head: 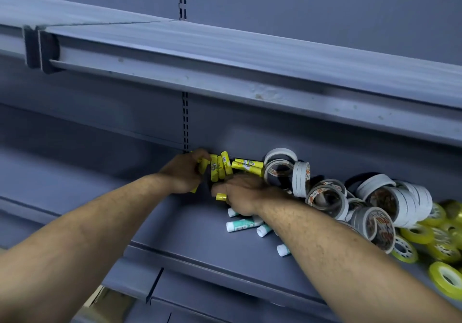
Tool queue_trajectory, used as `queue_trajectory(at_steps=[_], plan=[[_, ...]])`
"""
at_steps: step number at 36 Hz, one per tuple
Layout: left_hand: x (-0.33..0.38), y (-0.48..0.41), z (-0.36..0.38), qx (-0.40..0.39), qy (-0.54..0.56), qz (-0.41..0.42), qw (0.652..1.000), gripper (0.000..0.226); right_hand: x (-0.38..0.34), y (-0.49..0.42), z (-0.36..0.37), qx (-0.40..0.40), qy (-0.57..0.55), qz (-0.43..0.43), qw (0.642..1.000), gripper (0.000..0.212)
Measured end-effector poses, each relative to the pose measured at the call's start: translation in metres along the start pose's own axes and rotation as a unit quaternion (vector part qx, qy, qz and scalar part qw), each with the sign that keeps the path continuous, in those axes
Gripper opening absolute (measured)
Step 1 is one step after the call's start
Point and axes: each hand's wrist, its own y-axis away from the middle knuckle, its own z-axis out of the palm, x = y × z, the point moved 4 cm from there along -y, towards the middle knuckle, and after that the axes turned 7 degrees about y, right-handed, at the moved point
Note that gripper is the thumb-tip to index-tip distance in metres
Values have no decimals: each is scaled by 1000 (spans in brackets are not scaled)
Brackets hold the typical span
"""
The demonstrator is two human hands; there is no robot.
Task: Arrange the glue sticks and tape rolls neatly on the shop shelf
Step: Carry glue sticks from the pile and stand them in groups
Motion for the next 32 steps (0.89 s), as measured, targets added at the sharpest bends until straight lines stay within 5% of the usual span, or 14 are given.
queue_trajectory(at_steps=[5,10,18,26,32], plan=[[-1,6,-6,12,10,-11,1000,47,7,-8,-4,77,-88,30,993,35],[0,11,-11,29,20,-22,999,48,3,-6,-8,45,-109,45,992,57],[1,17,-15,43,29,-31,998,47,-1,-9,-4,-15,-4,90,996,13],[5,20,-23,80,67,-19,994,33,6,-11,-28,136,-243,122,952,21],[1,22,-19,70,71,-26,995,33,5,-16,-18,87,-255,164,949,19]])
